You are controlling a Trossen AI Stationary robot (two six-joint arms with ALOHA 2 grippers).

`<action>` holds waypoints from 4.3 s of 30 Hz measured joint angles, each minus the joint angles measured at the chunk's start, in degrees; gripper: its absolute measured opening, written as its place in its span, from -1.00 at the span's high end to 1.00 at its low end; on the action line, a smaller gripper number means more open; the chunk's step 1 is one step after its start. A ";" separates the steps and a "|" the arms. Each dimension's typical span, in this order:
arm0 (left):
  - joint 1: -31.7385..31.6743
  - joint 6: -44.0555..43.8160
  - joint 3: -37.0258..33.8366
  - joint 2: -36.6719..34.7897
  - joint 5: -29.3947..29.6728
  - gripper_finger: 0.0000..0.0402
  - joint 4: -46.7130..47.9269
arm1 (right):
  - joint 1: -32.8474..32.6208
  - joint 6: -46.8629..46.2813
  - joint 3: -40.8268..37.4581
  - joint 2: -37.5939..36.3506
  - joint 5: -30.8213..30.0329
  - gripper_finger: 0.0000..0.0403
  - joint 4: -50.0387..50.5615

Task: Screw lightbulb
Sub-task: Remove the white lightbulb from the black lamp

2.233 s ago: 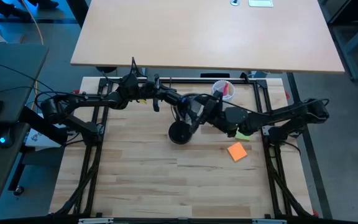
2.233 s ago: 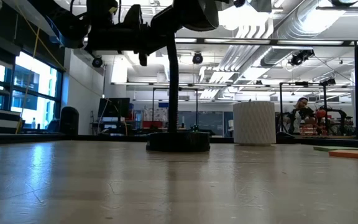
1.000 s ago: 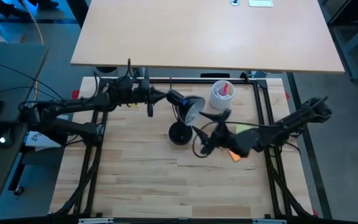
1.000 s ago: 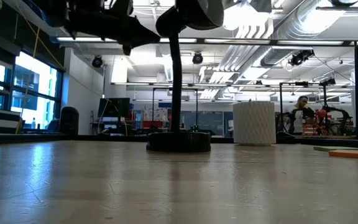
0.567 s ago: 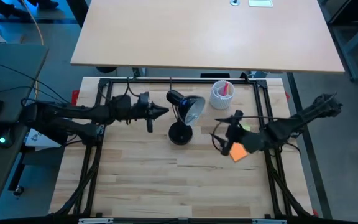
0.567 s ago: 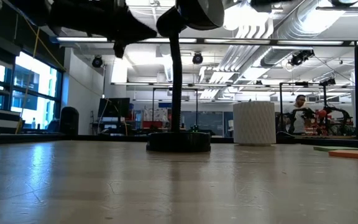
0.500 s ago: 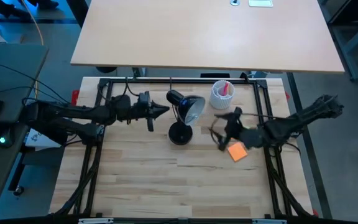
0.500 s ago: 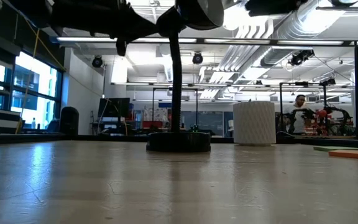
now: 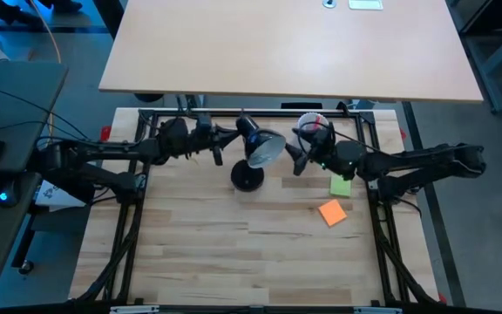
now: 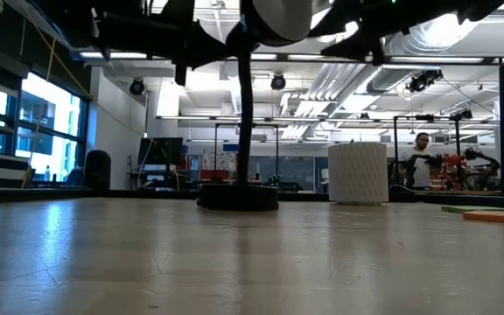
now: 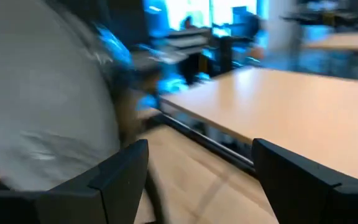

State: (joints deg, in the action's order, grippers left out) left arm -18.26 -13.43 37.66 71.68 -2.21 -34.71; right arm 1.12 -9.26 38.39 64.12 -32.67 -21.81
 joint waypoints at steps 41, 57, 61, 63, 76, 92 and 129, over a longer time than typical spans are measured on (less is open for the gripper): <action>20.86 -0.49 -20.47 -17.06 24.95 1.00 0.88 | -15.42 -1.39 0.02 1.17 9.62 -0.41 14.50; 17.23 -2.39 -20.10 -9.37 22.69 0.87 -3.24 | -20.45 8.25 15.13 14.23 11.19 -0.41 12.39; 11.67 -1.45 -19.92 -6.12 12.51 0.60 -4.79 | -22.26 9.72 23.04 14.22 10.43 -0.41 21.39; 9.52 -0.15 -19.85 -3.76 10.90 0.45 -6.32 | -23.15 9.57 26.20 14.22 10.36 -0.41 26.04; -1.79 8.55 -9.73 17.81 -3.43 -0.07 -24.05 | -27.93 12.94 32.14 14.23 8.24 -0.41 29.67; -1.92 9.85 1.62 30.57 -12.55 0.16 -24.84 | -27.42 7.57 32.10 14.49 5.73 -0.41 35.49; 23.50 10.48 0.30 28.55 35.23 0.25 -20.18 | -29.52 -6.16 32.02 15.60 -27.92 -0.41 43.39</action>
State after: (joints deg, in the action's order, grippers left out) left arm 5.24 -2.95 37.95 100.22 33.02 -54.89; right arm -28.40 -15.42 70.41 79.71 -60.58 21.58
